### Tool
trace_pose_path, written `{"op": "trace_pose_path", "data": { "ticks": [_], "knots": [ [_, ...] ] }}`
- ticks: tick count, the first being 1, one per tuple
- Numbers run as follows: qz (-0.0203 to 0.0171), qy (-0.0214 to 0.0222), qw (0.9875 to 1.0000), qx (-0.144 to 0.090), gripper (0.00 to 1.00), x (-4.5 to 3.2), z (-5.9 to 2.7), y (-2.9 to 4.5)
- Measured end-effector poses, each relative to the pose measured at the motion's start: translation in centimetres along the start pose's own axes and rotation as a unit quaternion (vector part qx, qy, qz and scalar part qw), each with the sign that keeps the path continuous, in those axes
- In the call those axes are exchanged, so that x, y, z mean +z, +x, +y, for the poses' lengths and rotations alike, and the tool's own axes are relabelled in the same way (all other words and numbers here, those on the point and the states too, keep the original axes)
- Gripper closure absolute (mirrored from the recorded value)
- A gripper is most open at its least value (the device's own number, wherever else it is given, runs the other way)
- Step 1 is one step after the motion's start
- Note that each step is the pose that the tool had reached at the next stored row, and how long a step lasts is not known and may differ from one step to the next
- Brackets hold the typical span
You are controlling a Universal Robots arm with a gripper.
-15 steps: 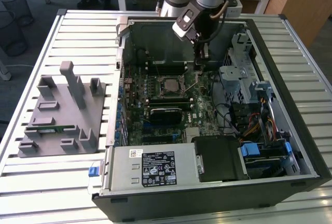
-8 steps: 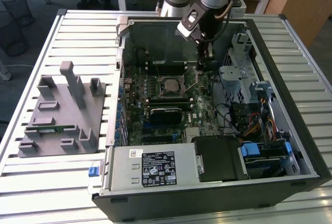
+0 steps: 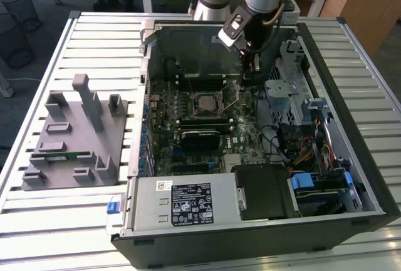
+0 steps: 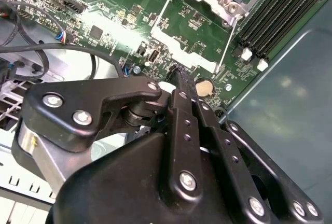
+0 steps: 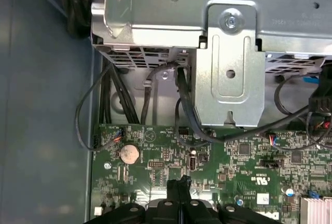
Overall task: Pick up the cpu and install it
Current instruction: 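Close the cpu cover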
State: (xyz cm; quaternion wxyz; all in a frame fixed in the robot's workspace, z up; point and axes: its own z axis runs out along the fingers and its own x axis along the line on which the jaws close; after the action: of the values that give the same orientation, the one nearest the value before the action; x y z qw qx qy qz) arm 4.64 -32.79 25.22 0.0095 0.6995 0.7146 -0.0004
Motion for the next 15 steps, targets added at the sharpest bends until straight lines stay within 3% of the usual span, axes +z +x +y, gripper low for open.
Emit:
{"op": "trace_pose_path", "data": {
  "ticks": [7, 15],
  "knots": [
    [0.0001, 0.0023, 1.0, 0.0, 0.89, 0.9, 0.15, 0.02],
    [0.0001, 0.0038, 1.0, 0.0, 0.89, 1.25, 0.15, 0.02]
  ]
}}
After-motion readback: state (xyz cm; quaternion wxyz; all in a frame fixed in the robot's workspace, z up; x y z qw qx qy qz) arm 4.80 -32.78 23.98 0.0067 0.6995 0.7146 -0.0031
